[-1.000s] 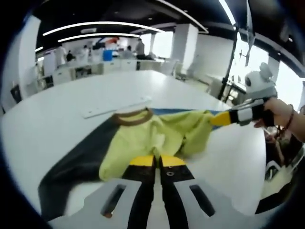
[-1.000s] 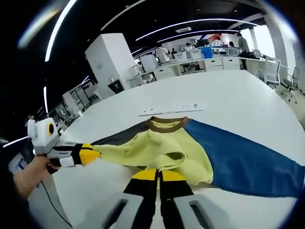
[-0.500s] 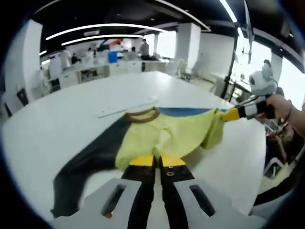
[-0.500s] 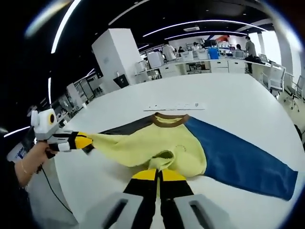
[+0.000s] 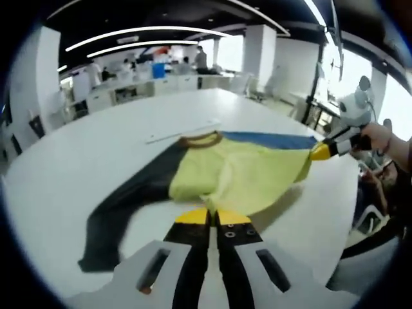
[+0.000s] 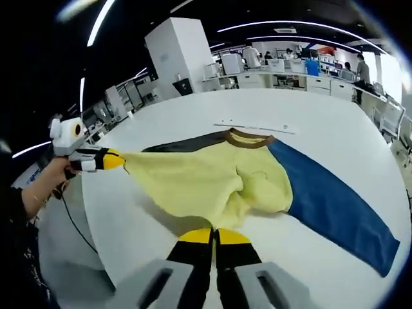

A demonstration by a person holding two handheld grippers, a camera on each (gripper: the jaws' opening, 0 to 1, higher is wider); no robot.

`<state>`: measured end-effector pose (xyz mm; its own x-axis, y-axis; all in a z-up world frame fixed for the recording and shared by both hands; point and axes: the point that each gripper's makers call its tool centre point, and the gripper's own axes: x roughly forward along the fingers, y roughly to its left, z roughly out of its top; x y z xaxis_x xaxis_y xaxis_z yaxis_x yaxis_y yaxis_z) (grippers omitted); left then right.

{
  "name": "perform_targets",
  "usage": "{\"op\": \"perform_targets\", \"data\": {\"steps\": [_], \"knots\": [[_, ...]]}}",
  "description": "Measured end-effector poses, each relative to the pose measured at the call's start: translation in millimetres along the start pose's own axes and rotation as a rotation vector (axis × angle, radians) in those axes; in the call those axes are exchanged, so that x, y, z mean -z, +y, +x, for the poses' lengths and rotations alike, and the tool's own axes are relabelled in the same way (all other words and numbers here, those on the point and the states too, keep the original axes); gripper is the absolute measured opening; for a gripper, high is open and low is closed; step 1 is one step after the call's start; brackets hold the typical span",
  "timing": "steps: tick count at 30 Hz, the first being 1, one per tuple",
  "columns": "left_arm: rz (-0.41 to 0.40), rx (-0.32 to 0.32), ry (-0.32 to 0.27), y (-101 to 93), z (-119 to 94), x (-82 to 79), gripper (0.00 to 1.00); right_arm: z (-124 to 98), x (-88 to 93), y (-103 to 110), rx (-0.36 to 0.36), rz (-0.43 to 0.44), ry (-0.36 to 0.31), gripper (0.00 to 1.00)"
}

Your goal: Fold the garment on the visible template until the final outline fits inside the template.

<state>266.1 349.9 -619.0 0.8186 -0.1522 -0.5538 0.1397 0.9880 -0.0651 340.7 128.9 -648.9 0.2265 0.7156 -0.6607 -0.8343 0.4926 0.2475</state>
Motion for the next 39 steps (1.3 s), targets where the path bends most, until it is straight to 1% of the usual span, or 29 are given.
{"op": "perform_targets", "data": {"steps": [5,6,9,10,11,16,18,20,21,24,31,33,34,36,37,39], "knots": [[-0.008,-0.007,0.011,0.0,-6,9.3,0.0,9,17.2,13,-0.034,-0.012,0.029,0.0],[-0.009,-0.009,0.016,-0.1,-7,11.6,0.0,12,22.4,18,-0.049,-0.016,0.046,0.0],[-0.017,-0.022,0.019,1.0,-10,14.9,0.0,19,30.1,24,-0.054,-0.045,0.06,0.0],[-0.022,-0.024,0.017,1.0,-11,15.3,0.0,23,35.8,25,-0.05,-0.065,0.079,0.0],[-0.023,-0.023,0.018,1.0,-11,15.4,0.0,25,38.6,25,-0.047,-0.067,0.087,0.0],[-0.036,-0.024,0.023,2.3,-14,19.6,0.0,34,51.0,28,-0.049,-0.081,0.11,0.0],[-0.046,-0.026,0.025,2.1,-15,21.8,0.0,37,57.8,24,-0.027,-0.126,0.131,0.0],[-0.05,-0.025,0.029,1.5,-16,24.1,0.0,38,62.8,22,-0.014,-0.152,0.142,0.0],[-0.052,-0.024,0.032,1.3,-16,25.4,0.0,40,65.1,22,-0.011,-0.156,0.139,0.0],[-0.051,-0.024,0.035,0.9,-16,27.5,0.0,41,70.8,20,-0.014,-0.132,0.145,0.0],[-0.056,-0.03,0.038,2.2,-18,29.6,0.0,41,73.5,20,-0.009,-0.088,0.137,0.0],[-0.055,-0.031,0.041,2.0,-18,30.2,0.0,40,74.9,19,-0.005,-0.07,0.144,0.0],[-0.052,-0.031,0.041,1.0,-18,30.1,0.0,38,73.6,18,0.006,-0.051,0.138,0.03],[-0.047,-0.035,0.04,1.0,-19,29.8,0.0,32,67.8,18,0.005,-0.035,0.113,0.14],[-0.048,-0.036,0.04,1.2,-20,29.8,0.0,29,65.1,19,0.004,-0.023,0.102,0.18],[-0.053,-0.039,0.039,1.8,-20,29.9,0.0,21,59.4,15,0.013,0.013,0.081,0.2]]}}
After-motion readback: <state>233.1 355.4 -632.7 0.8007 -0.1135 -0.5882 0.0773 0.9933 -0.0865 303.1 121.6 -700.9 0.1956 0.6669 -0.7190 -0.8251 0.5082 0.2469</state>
